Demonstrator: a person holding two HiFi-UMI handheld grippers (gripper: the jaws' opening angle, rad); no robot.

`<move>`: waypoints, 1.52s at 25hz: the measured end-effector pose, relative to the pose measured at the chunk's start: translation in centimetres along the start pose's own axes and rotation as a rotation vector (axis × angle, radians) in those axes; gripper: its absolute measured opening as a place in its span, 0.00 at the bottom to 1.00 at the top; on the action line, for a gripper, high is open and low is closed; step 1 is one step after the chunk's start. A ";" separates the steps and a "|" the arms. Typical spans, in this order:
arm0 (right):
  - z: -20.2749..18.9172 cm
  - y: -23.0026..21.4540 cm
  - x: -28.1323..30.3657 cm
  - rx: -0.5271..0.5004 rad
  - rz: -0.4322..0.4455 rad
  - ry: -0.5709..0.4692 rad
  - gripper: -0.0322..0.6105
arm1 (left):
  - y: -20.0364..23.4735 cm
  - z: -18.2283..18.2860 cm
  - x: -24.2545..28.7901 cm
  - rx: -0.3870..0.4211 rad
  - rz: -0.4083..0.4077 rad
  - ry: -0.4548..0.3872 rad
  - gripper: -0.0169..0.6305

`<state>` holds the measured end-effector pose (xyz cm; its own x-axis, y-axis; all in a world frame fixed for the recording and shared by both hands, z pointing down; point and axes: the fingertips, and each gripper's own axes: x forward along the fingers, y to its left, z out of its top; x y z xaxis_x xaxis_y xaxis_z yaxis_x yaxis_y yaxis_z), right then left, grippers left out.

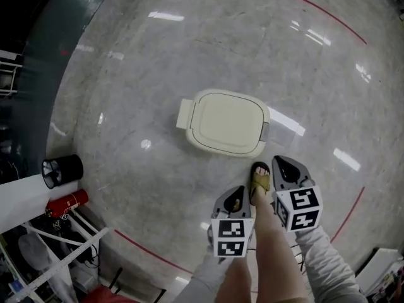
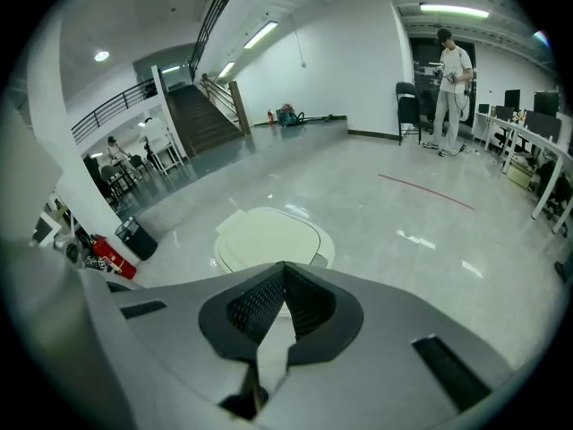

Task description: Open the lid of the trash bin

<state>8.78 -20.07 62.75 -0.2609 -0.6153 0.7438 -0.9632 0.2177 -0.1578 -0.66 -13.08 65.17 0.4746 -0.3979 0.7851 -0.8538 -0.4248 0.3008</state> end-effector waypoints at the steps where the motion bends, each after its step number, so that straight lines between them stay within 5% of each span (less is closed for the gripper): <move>1: -0.3 -0.3 0.8 0.007 -0.002 0.006 0.04 | 0.2 -0.3 0.6 -0.001 -0.001 0.009 0.03; 22: -4.8 -4.0 11.2 -0.026 -0.016 0.135 0.04 | 2.0 -2.0 6.9 -0.008 -0.005 0.080 0.03; 38: -5.5 -4.5 12.2 -0.047 -0.001 0.176 0.04 | 1.1 -1.1 8.1 -0.008 -0.008 0.082 0.03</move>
<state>10.32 -24.42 76.15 -0.2409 -0.4746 0.8466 -0.9581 0.2553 -0.1295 1.99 -15.86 72.48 0.4623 -0.3269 0.8243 -0.8522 -0.4208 0.3111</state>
